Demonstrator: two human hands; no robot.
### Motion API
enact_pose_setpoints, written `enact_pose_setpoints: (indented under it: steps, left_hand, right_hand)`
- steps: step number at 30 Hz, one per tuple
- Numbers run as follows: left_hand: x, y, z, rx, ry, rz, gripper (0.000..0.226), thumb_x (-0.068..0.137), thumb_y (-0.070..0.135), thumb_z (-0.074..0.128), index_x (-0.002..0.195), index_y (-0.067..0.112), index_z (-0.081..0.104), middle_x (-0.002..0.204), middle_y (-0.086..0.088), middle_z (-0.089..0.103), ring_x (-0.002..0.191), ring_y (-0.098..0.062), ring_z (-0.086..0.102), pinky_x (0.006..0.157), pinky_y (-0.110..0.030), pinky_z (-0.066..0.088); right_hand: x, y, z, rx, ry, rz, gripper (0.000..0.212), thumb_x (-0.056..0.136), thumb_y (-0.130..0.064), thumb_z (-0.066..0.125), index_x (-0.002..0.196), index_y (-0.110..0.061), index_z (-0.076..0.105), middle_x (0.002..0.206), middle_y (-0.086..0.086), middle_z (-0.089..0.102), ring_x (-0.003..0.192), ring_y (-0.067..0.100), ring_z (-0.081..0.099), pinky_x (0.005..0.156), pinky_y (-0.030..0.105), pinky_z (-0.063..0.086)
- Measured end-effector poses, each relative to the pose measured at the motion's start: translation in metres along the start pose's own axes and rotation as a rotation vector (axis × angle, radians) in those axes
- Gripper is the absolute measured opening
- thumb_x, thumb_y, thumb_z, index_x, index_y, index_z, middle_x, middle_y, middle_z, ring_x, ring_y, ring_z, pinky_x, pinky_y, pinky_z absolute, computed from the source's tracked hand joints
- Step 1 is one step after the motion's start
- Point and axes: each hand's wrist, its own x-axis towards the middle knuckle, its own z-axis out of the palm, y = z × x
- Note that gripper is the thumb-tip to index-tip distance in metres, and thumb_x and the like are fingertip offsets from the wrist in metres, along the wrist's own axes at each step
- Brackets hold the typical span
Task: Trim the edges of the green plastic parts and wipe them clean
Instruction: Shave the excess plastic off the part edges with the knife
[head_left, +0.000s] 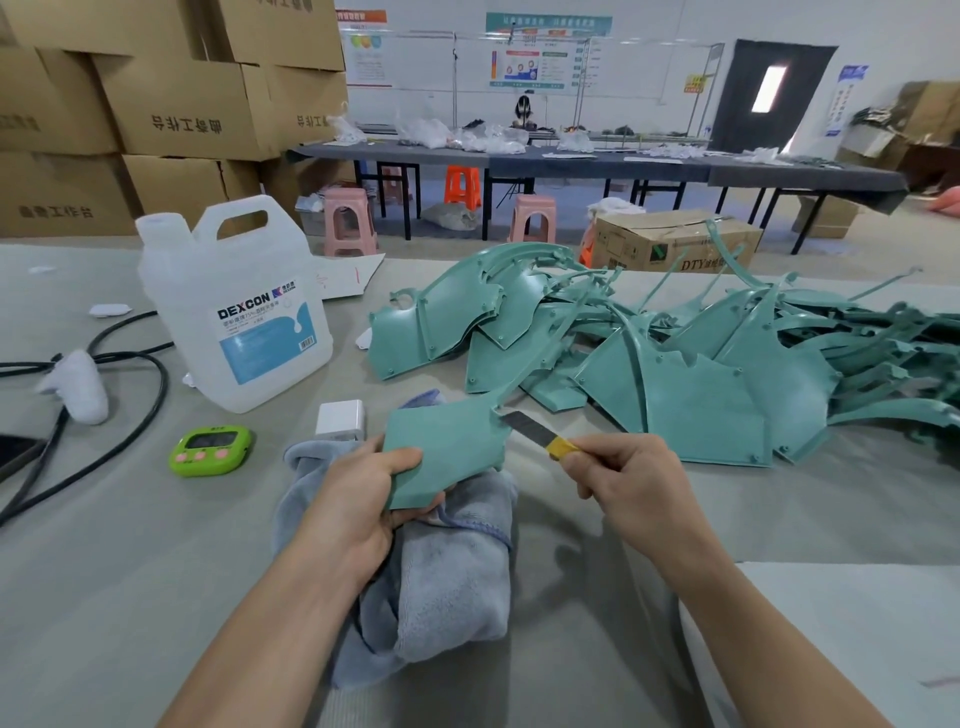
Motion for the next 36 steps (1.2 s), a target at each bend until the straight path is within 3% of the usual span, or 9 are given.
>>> enact_pose_setpoints:
  steps: [5, 9, 14, 20, 23, 26, 31, 34, 36]
  left_hand:
    - [-0.002, 0.000, 0.000, -0.051, 0.002, 0.011, 0.018, 0.098, 0.001, 0.051, 0.107, 0.007, 0.065, 0.077, -0.015, 0.074, 0.053, -0.026, 0.069, 0.044, -0.028, 0.056]
    - [-0.007, -0.003, 0.007, -0.064, -0.014, 0.117, 0.027, 0.097, 0.003, 0.051, 0.112, 0.017, 0.068, 0.091, -0.011, 0.077, 0.070, -0.028, 0.070, 0.050, -0.032, 0.056]
    - [-0.010, -0.009, 0.013, 0.085, -0.129, 0.195, 0.037, 0.098, 0.001, 0.052, 0.125, 0.024, 0.064, 0.108, -0.008, 0.076, 0.080, -0.022, 0.074, 0.055, -0.033, 0.059]
    - [-0.012, -0.017, 0.016, 0.275, -0.078, 0.394, 0.072, 0.085, 0.006, 0.067, 0.145, 0.040, 0.046, 0.093, -0.004, 0.076, 0.072, -0.019, 0.069, 0.060, -0.035, 0.054]
    - [-0.019, -0.014, 0.010, 0.345, -0.120, 0.612, 0.049, 0.078, 0.036, 0.067, 0.127, 0.033, 0.068, 0.082, -0.010, 0.069, 0.071, -0.021, 0.060, 0.068, -0.036, 0.050]
    - [-0.026, -0.010, 0.002, 0.430, -0.288, 0.669, 0.049, 0.073, 0.027, 0.062, 0.121, 0.032, 0.070, 0.079, -0.019, 0.064, 0.066, -0.033, 0.052, 0.064, -0.041, 0.046]
    - [-0.030, -0.015, 0.006, 1.264, 0.387, 1.036, 0.029, 0.088, 0.059, 0.053, 0.091, 0.041, 0.076, 0.062, 0.011, 0.059, 0.065, -0.012, 0.053, 0.054, -0.029, 0.030]
    - [-0.022, -0.015, 0.005, 1.150, 0.313, 1.097, 0.024, 0.089, 0.049, 0.060, 0.082, 0.032, 0.073, 0.084, 0.019, 0.056, 0.081, -0.007, 0.047, 0.065, -0.025, 0.029]
    - [-0.019, -0.018, 0.004, 1.133, 0.278, 1.003, 0.029, 0.091, 0.049, 0.054, 0.079, 0.027, 0.068, 0.074, 0.019, 0.058, 0.066, -0.003, 0.048, 0.056, -0.019, 0.029]
  right_hand:
    - [-0.002, -0.010, 0.000, 0.181, 0.085, 0.045, 0.018, 0.093, -0.017, 0.072, 0.082, -0.028, 0.080, 0.061, -0.001, 0.066, 0.054, 0.008, 0.048, 0.055, 0.024, 0.041]
    - [-0.010, -0.028, 0.008, 0.747, -0.200, 0.310, 0.014, 0.073, -0.021, 0.078, 0.082, -0.011, 0.083, 0.102, 0.008, 0.078, 0.094, 0.018, 0.069, 0.083, 0.032, 0.057]
    - [-0.012, -0.032, 0.012, 1.022, -0.212, 0.465, 0.017, 0.075, -0.012, 0.071, 0.084, 0.000, 0.080, 0.092, 0.019, 0.074, 0.085, 0.029, 0.075, 0.075, 0.035, 0.063]
    - [-0.006, -0.024, 0.002, 0.964, -0.158, 0.494, 0.022, 0.071, -0.016, 0.074, 0.086, -0.002, 0.082, 0.084, 0.016, 0.074, 0.074, 0.025, 0.074, 0.072, 0.033, 0.063]
    - [-0.003, -0.021, 0.002, 0.936, -0.107, 0.499, 0.014, 0.082, -0.010, 0.071, 0.087, -0.002, 0.082, 0.081, 0.015, 0.073, 0.070, 0.022, 0.073, 0.068, 0.029, 0.061]
    - [0.000, -0.018, -0.006, 0.934, -0.084, 0.477, 0.017, 0.092, -0.009, 0.066, 0.092, -0.002, 0.081, 0.078, 0.014, 0.068, 0.067, 0.020, 0.068, 0.065, 0.027, 0.059]
    - [0.000, -0.025, -0.019, 0.918, -0.074, 0.341, 0.017, 0.086, -0.017, 0.069, 0.092, -0.008, 0.082, 0.084, 0.010, 0.071, 0.069, 0.017, 0.064, 0.067, 0.026, 0.057]
    - [-0.003, -0.028, -0.015, 0.694, 0.072, 0.212, 0.021, 0.096, -0.008, 0.063, 0.085, -0.010, 0.082, 0.076, 0.008, 0.070, 0.062, 0.015, 0.057, 0.063, 0.025, 0.052]
    - [-0.005, -0.031, -0.009, 0.509, 0.161, 0.079, 0.023, 0.095, -0.004, 0.063, 0.080, -0.009, 0.079, 0.067, 0.011, 0.067, 0.055, 0.017, 0.051, 0.054, 0.026, 0.044]
